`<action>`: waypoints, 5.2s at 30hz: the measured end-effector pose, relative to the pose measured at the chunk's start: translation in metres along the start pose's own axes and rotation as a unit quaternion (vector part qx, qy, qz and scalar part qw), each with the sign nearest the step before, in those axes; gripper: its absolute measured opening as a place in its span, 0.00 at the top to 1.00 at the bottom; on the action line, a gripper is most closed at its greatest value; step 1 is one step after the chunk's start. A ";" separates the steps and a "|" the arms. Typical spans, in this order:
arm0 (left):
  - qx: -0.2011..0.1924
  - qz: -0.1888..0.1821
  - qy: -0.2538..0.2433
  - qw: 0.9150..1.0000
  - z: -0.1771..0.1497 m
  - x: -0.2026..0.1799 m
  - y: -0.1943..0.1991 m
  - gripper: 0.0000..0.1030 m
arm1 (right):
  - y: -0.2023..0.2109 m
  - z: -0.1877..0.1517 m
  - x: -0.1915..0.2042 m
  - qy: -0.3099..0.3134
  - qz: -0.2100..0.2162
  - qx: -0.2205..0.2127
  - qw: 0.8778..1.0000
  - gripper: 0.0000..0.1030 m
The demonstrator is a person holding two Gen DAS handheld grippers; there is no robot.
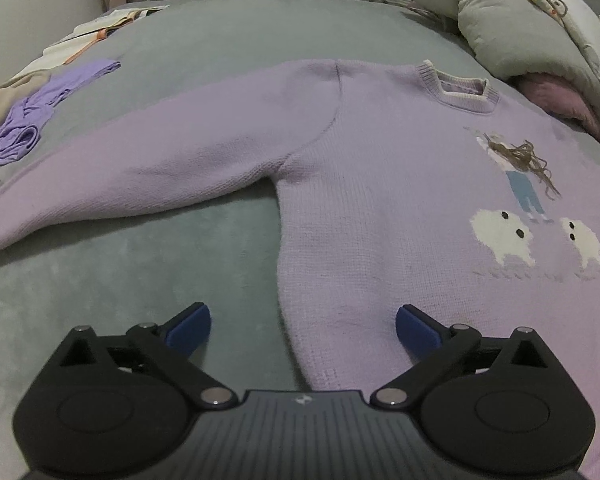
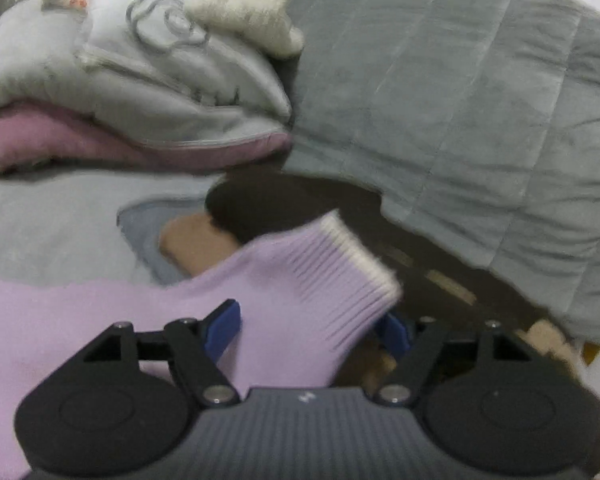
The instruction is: Fold clothes
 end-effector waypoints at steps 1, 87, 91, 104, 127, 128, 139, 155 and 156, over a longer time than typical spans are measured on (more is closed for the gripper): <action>0.002 -0.004 0.006 1.000 0.001 0.000 0.000 0.03 | 0.013 0.012 0.005 -0.003 0.020 -0.028 0.999 0.25; -0.167 -0.040 0.442 0.880 0.070 0.241 0.077 0.22 | 0.194 -0.059 0.051 0.044 0.491 -0.007 0.870 0.11; -0.172 0.012 0.418 0.892 0.078 0.270 0.060 0.22 | 0.196 -0.051 0.061 0.042 0.484 -0.013 0.874 0.10; -0.132 0.064 0.264 0.953 0.106 0.271 -0.005 0.72 | 0.222 -0.035 0.096 0.057 0.502 -0.033 0.862 0.09; -0.233 -0.027 0.365 0.901 0.138 0.277 0.035 0.87 | 0.225 -0.031 0.101 0.049 0.492 -0.041 0.868 0.09; -0.228 -0.026 0.372 0.900 0.136 0.278 0.033 0.87 | 0.224 -0.031 0.101 0.048 0.492 -0.040 0.869 0.09; -0.201 -0.007 0.448 0.871 0.114 0.310 0.026 0.65 | 0.211 -0.027 0.093 0.038 0.469 -0.037 0.881 0.03; -0.159 0.003 0.245 0.956 0.119 0.196 0.032 0.15 | 0.119 -0.018 -0.007 -0.167 0.385 0.033 0.907 0.00; -0.143 -0.002 0.231 0.962 0.114 0.180 0.027 0.14 | 0.114 -0.021 -0.009 -0.175 0.380 0.041 0.907 0.00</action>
Point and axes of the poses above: each gripper's, at about its wrist camera, not at the fingertips, and y roughly against the way its jaws point, x to its left, z to its top, the point moved 8 cm from there along -y, roughly the way its jaws point, and after that the axes turned 11 degrees about y, right-handed, at the moved point
